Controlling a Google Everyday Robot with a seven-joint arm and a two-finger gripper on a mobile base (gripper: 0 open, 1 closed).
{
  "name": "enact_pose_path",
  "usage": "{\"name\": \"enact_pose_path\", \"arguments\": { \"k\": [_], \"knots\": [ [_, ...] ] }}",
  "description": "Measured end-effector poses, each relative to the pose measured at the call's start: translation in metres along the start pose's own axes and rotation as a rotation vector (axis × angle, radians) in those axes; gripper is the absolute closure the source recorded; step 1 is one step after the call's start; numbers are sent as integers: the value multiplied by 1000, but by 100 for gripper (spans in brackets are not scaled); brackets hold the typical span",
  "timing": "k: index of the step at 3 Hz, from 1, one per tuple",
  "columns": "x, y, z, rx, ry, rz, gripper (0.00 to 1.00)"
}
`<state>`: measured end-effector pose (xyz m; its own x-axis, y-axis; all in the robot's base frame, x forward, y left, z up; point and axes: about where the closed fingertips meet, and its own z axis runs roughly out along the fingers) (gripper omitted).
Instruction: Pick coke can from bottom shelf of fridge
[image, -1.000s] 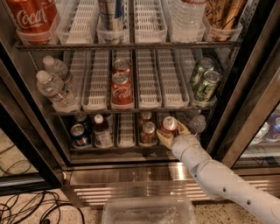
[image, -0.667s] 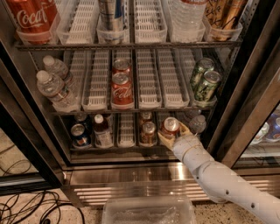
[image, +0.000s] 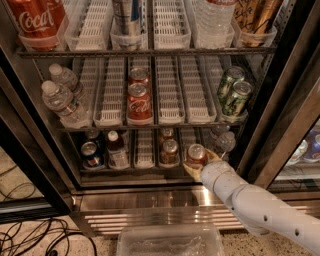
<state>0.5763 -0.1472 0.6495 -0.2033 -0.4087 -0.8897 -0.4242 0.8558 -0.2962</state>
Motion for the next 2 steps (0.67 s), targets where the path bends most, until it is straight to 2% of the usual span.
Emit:
{"name": "enact_pose_path", "arguments": {
  "k": [1, 2],
  "knots": [
    [11, 32, -3, -160, 84, -84, 100],
    [11, 66, -13, -325, 119, -142, 100]
  ]
}}
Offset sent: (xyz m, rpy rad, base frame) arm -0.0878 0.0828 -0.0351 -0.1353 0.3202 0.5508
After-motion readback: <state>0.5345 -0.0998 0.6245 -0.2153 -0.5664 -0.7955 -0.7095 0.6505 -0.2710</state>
